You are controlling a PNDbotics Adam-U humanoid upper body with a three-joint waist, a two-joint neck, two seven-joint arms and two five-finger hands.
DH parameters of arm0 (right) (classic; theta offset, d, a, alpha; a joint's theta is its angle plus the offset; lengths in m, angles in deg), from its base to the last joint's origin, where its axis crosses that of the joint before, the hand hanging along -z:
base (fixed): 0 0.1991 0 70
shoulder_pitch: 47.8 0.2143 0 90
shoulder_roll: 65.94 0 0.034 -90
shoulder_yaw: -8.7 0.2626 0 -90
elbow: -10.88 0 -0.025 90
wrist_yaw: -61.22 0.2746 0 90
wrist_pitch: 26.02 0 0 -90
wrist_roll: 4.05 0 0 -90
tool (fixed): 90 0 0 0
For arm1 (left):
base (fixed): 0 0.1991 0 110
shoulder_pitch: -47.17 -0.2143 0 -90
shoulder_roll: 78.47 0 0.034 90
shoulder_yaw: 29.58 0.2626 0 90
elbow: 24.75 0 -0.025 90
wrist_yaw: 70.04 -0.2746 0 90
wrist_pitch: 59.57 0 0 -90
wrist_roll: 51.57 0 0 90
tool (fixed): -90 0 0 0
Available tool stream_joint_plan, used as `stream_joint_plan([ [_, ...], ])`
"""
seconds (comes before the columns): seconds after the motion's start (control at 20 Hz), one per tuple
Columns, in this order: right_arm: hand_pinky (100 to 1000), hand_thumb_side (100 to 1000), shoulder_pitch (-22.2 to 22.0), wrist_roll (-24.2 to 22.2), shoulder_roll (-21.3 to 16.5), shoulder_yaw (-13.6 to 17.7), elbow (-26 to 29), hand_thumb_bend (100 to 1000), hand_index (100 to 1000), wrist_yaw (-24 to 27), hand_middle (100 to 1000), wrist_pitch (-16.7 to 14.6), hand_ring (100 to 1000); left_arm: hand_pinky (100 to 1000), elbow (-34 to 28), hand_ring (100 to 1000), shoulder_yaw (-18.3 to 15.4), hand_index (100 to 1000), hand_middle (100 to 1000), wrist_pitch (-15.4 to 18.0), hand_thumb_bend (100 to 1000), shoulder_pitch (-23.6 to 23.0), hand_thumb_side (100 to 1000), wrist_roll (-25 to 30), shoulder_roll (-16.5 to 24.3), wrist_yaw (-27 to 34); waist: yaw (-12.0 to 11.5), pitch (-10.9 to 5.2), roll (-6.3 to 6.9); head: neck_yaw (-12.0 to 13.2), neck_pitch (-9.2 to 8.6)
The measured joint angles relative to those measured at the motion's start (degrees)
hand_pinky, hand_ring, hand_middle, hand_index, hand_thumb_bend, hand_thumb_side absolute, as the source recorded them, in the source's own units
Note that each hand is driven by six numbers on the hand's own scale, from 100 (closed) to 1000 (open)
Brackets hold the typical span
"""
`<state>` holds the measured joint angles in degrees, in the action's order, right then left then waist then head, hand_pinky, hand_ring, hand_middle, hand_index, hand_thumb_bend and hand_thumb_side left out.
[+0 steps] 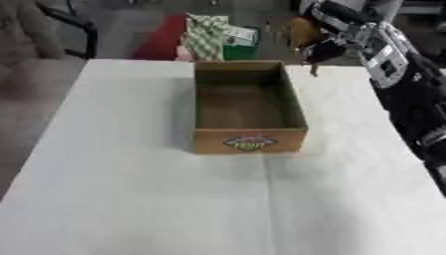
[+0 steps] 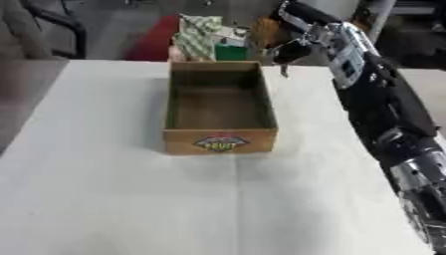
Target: Pick up objects on the table and place them in the box.
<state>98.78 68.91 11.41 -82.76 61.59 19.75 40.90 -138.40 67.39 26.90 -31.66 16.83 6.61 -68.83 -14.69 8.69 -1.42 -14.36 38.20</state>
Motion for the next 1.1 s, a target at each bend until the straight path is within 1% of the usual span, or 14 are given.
stream_joint_plan([
  [0.3, 433, 215, 1.79, 2.32, 3.36, -0.02, -3.71, 100, 301, -2.38, 221, -0.43, 282, 559, 0.00, 712, 0.56, 640, 586, -0.02, 100, 0.47, 739, 0.59, -0.25, 0.33, -1.45, 0.13, 0.01, -0.98, -0.01],
  [0.55, 448, 216, 2.42, 4.00, 5.66, 0.05, -6.40, 100, 348, -4.56, 263, 0.18, 322, 559, 0.00, 712, 0.99, 640, 586, -0.09, 100, 0.54, 740, 1.02, -0.50, 0.77, -2.60, 0.21, 0.03, -1.76, -0.01],
  [0.6, 452, 216, 2.42, 4.39, 6.01, 0.06, -6.93, 100, 362, -5.07, 276, 0.39, 334, 559, 0.00, 712, 1.01, 640, 585, -0.09, 100, 0.56, 740, 1.08, -0.51, 0.82, -2.72, 0.23, 0.03, -1.91, -0.01],
  [0.65, 467, 220, 2.42, 4.70, 6.28, 0.08, -7.41, 100, 401, -5.56, 314, 0.60, 369, 560, 0.00, 712, 1.01, 640, 585, -0.06, 100, 0.59, 741, 1.14, -0.52, 0.83, -2.79, 0.27, 0.03, -1.97, 0.00],
  [0.8, 481, 233, 2.39, 5.40, 6.88, 0.24, -8.90, 100, 436, -6.96, 348, 1.36, 399, 560, 0.00, 712, 1.03, 639, 585, -0.08, 100, 0.63, 742, 1.27, -0.55, 0.86, -3.04, 0.35, 0.01, -2.20, 0.11],
  [0.9, 509, 248, 2.30, 5.52, 7.11, 0.44, -10.01, 100, 483, -7.69, 396, 1.91, 438, 560, 0.00, 713, 1.03, 639, 585, -0.06, 100, 0.63, 744, 1.30, -0.72, 0.86, -3.07, 0.35, -0.02, -2.32, 0.42],
  [1.0, 524, 254, 1.94, 4.83, 7.17, 0.54, -11.21, 100, 510, -8.20, 423, 2.35, 461, 560, 0.00, 713, 1.03, 639, 585, -0.06, 100, 0.63, 745, 1.31, -0.94, 0.86, -3.11, 0.35, -0.13, -2.39, 0.59],
  [1.05, 555, 264, 1.76, 4.15, 7.17, 0.61, -11.82, 100, 565, -8.44, 477, 2.41, 509, 561, 0.00, 713, 1.03, 640, 585, -0.06, 100, 0.63, 746, 1.32, -0.97, 0.86, -3.11, 0.35, -0.17, -2.39, 0.61],
  [1.1, 558, 264, 1.61, 3.17, 7.17, 0.71, -12.38, 100, 572, -8.59, 484, 2.33, 514, 561, 0.00, 713, 1.03, 640, 585, -0.07, 100, 0.62, 746, 1.33, -0.97, 0.86, -3.11, 0.35, -0.17, -2.39, 0.70],
])
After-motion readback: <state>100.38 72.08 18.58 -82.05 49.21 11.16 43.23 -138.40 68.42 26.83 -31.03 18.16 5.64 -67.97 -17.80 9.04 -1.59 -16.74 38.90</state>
